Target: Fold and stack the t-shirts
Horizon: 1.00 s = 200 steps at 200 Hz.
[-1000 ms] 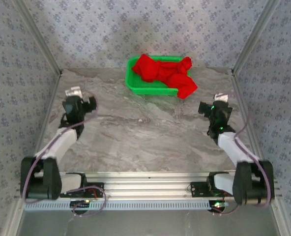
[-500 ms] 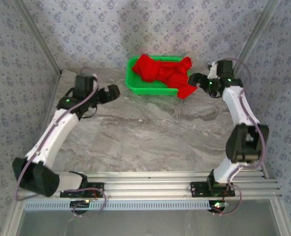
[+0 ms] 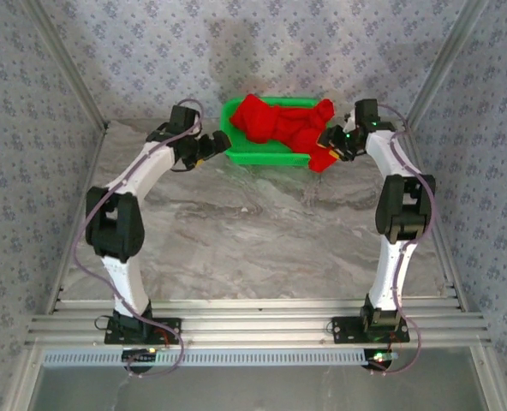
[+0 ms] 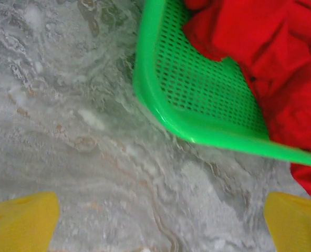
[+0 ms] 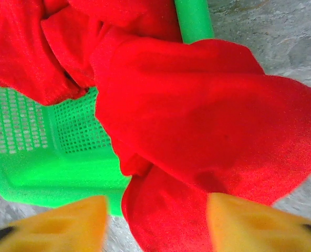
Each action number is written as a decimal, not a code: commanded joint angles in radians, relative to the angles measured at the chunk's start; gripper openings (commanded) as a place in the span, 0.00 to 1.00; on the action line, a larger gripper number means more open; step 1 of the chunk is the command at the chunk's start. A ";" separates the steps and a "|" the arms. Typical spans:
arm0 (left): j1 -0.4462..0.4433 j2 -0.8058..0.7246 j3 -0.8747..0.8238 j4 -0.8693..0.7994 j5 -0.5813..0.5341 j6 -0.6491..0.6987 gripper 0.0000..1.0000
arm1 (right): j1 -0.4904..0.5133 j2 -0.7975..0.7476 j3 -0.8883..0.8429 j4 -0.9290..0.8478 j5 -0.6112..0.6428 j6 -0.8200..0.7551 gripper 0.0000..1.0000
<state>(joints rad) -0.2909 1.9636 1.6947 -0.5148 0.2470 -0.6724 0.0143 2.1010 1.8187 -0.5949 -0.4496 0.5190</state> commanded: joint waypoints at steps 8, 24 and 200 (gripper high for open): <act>0.012 0.146 0.176 -0.005 0.002 -0.073 1.00 | 0.016 -0.024 0.027 0.053 0.017 0.067 0.21; 0.012 0.240 0.306 -0.078 -0.022 -0.076 0.98 | 0.026 -0.050 0.046 0.023 0.018 0.064 0.05; 0.007 0.251 0.248 -0.180 -0.059 0.091 0.00 | 0.110 -0.144 0.150 -0.338 0.114 -0.150 0.76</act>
<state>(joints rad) -0.2771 2.3718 2.1410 -0.6682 0.2211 -0.6716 0.1009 1.8500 1.9869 -0.7425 -0.4335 0.4919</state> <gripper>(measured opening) 0.096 0.712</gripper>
